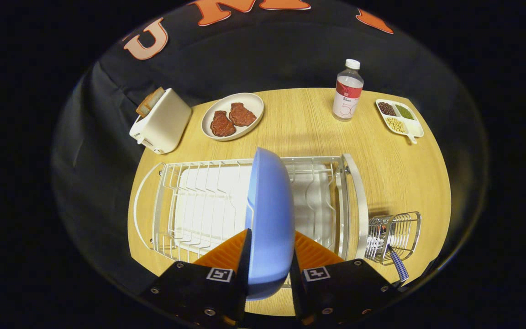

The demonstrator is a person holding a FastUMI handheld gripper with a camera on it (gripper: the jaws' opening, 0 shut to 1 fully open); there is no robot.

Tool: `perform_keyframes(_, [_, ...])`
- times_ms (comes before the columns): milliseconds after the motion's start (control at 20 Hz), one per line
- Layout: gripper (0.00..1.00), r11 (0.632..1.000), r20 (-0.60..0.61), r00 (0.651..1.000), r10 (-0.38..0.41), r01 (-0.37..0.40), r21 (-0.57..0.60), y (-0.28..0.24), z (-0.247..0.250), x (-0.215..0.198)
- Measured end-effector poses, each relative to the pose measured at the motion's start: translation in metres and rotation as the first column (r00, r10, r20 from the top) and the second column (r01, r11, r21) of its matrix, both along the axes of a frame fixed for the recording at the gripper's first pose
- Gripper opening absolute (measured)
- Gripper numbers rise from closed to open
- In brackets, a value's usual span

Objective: Take the plate from the dish rack, then take the spoon from the basket and place it into the plate.

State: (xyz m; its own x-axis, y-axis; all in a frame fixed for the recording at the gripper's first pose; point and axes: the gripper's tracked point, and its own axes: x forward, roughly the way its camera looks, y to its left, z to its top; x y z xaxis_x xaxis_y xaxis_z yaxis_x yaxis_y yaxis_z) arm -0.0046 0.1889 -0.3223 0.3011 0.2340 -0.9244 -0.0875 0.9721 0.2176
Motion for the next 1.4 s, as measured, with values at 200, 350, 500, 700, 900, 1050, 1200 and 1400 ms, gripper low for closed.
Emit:
perform_keyframes(200, [0.38, 0.998, -0.002, 1.000, -0.028, 0.028, -0.056, -0.001, 0.004, 0.000])
perform_keyframes(350, [0.33, 0.989, 0.039, 0.996, -0.081, 0.085, -0.118, -0.008, 0.015, 0.010])
perform_keyframes(500, [0.31, 0.971, 0.111, 0.990, -0.083, 0.105, -0.214, -0.023, 0.031, 0.023])
perform_keyframes(700, [0.26, 0.963, 0.145, 0.984, -0.104, 0.136, -0.233, -0.033, 0.045, 0.021])
perform_keyframes(900, [0.26, 0.974, 0.142, 0.981, -0.129, 0.152, -0.165, -0.039, 0.061, 0.010])
perform_keyframes(1050, [0.26, 0.986, 0.099, 0.984, -0.151, 0.157, -0.062, -0.038, 0.066, -0.013])
perform_keyframes(1200, [0.26, 0.984, 0.062, 0.983, -0.172, 0.174, -0.025, -0.054, 0.062, -0.039])
perform_keyframes(1400, [0.26, 0.978, 0.051, 0.977, -0.206, 0.207, -0.012, -0.079, 0.058, -0.069])
